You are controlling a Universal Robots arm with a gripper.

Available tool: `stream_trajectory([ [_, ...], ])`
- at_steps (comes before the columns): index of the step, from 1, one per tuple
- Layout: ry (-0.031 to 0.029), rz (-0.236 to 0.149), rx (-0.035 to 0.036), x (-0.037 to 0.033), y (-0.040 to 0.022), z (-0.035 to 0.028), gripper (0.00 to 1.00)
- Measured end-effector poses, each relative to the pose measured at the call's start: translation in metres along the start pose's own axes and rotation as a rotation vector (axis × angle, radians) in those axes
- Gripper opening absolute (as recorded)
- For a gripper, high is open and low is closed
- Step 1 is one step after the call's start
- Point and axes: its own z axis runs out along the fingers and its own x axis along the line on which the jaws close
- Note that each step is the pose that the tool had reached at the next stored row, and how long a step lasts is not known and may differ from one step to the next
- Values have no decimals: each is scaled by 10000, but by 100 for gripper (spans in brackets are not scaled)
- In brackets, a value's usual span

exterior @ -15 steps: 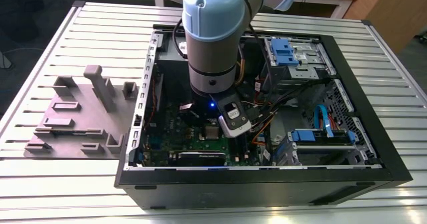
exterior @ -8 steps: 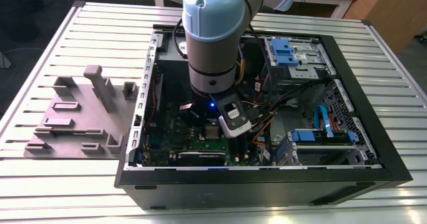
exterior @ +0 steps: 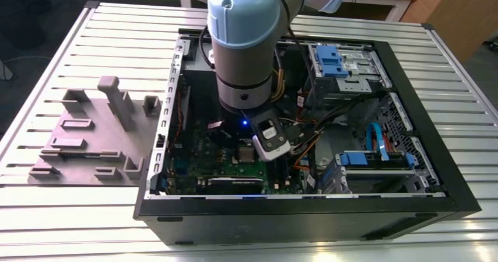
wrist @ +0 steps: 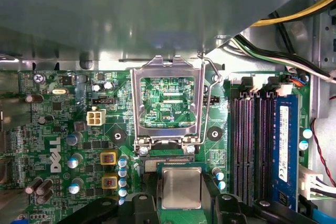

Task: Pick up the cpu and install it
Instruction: 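Place the cpu into insertion slot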

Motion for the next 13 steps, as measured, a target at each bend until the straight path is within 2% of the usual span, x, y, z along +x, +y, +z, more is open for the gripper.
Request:
stream_trajectory([
  [8, -35, 17, 3, -4, -2, -52, 42],
  [13, -37, 19, -3, 0, -2, -52, 42],
])
